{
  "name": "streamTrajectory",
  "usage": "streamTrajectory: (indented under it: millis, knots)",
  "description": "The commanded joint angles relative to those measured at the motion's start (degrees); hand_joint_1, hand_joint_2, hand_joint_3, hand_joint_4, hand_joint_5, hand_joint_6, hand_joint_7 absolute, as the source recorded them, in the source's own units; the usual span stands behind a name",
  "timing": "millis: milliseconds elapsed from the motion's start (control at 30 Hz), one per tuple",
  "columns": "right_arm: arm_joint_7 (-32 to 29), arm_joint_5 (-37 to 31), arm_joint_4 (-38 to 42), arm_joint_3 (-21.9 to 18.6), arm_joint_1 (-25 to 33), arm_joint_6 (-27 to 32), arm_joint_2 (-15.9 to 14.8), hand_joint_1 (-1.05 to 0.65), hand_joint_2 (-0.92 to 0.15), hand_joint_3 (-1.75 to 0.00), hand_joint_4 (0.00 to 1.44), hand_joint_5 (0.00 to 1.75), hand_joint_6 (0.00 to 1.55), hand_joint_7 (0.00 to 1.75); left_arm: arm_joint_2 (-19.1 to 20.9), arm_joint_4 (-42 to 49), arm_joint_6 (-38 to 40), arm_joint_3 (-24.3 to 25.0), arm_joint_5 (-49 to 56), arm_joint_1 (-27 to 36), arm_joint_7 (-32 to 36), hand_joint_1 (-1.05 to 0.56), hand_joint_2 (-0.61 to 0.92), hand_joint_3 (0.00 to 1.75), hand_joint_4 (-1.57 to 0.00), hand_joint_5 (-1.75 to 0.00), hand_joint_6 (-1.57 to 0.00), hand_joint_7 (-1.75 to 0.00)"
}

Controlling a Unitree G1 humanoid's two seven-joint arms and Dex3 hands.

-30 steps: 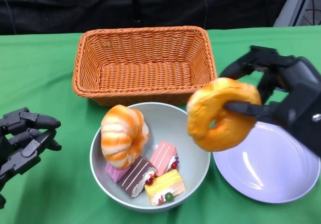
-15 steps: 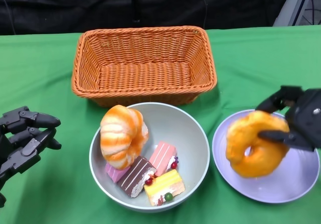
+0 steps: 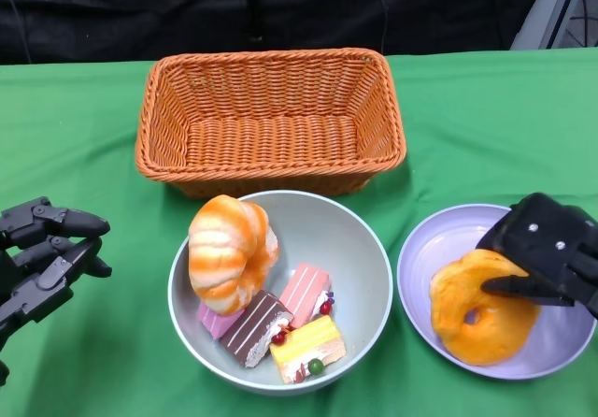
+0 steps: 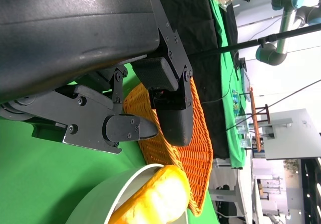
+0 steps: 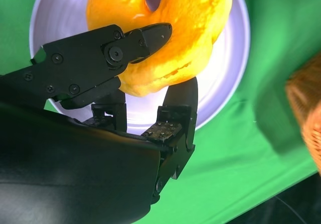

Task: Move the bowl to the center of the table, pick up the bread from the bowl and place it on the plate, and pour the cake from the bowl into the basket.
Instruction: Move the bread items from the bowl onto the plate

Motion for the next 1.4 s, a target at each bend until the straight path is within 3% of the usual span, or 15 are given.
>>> streamTrajectory:
  millis: [33, 67, 100, 167, 200, 333, 467, 767, 867, 1033, 1133, 1400]
  knots:
    - [-2.1, -2.0, 1.1, 0.7, -0.9, 0.0, -1.2, -0.2, -0.92, -0.11, 0.56, 1.56, 0.59, 1.18, 0.6, 0.0, -0.1, 0.8, -0.5, 0.0, 0.8, -0.1, 0.92, 0.33, -0.76, -1.29, -0.95, -0.72]
    - [-2.6, -2.6, 1.0, 0.9, -0.9, 0.5, -1.0, -0.18, -0.92, -0.1, 0.53, 1.58, 0.57, 1.19, 0.7, 0.1, -0.3, 0.8, -0.4, 0.0, 0.7, -0.1, 0.92, 0.33, -0.77, -1.29, -0.95, -0.72]
    - [-3.0, -2.8, 0.8, 1.0, -0.8, 0.8, -0.9, -0.21, -0.92, -0.09, 0.54, 1.23, 0.57, 0.92, 0.7, 0.1, -0.4, 0.8, -0.4, 0.0, 0.7, -0.1, 0.92, 0.33, -0.77, -1.29, -0.96, -0.72]
    - [-3.2, -4.0, -0.5, 1.8, -0.4, 1.2, -1.4, -0.21, -0.92, -0.07, 0.64, 0.73, 0.66, 0.4, 0.8, 0.2, -0.5, 0.8, -0.3, 0.0, 0.5, -0.09, 0.92, 0.34, -0.77, -1.29, -0.95, -0.72]
    - [-2.8, -4.7, -1.2, 2.3, -0.2, 1.7, -1.8, -0.25, -0.92, -0.06, 0.48, 0.45, 0.52, 0.17, 0.9, 0.2, -0.3, 0.8, -0.3, 0.0, 0.5, -0.09, 0.92, 0.34, -0.77, -1.29, -0.95, -0.72]
    - [-1.5, -5.5, -3.4, 2.7, 0.8, 2.5, -2.7, -0.32, -0.91, -0.03, 0.19, 0.14, 0.2, 0.01, 0.9, -0.2, 0.3, 0.8, -0.2, 0.2, 0.8, -0.1, 0.92, 0.32, -0.78, -1.28, -0.96, -0.71]
    - [-0.1, -5.7, -6.2, 2.9, 1.9, 3.5, -3.5, -0.43, -0.92, -0.01, 0.02, 0.03, 0.04, 0.0, 1.0, -0.1, 0.3, 0.7, -0.6, 0.1, 0.1, -0.1, 0.92, 0.32, -0.78, -1.29, -0.96, -0.71]
    - [2.8, -5.7, -12.2, 3.0, 4.0, 3.7, -4.5, -0.59, -0.92, -0.01, 0.0, 0.0, 0.02, 0.01, 1.0, -0.1, 0.4, 0.6, -0.4, -0.1, 0.1, -0.1, 0.92, 0.32, -0.78, -1.29, -0.97, -0.7]
    - [0.5, -4.6, -15.2, 1.5, 5.9, 1.1, -3.2, -0.56, -0.91, 0.0, 0.06, 0.03, 0.05, 0.02, 0.9, -0.3, 0.6, 0.6, -0.5, 0.0, 0.3, -0.1, 0.92, 0.33, -0.78, -1.29, -0.97, -0.7]
    - [-3.0, -1.5, -23.0, -0.6, 8.9, -6.0, -0.5, -0.48, -0.92, -0.01, 0.33, 0.13, 0.2, 0.05, 0.8, 0.0, 0.2, 0.6, -0.3, 0.0, 0.2, -0.1, 0.92, 0.33, -0.77, -1.28, -0.96, -0.7]
    - [-4.4, 0.2, -24.8, -0.8, 9.8, -11.2, 0.4, -0.48, -0.92, -0.01, 0.4, 0.14, 0.26, 0.05, 0.8, 0.0, 0.0, 0.5, -0.3, 0.0, 0.1, -0.1, 0.92, 0.33, -0.76, -1.28, -0.95, -0.7]
    - [-5.5, -1.6, -27.2, 2.8, 8.6, -21.6, 1.2, -0.54, -0.9, 0.0, 0.54, 0.14, 0.42, 0.04, 0.6, -0.3, 0.3, 0.6, -0.4, 0.1, 0.4, -0.11, 0.92, 0.32, -0.75, -1.29, -0.95, -0.7]
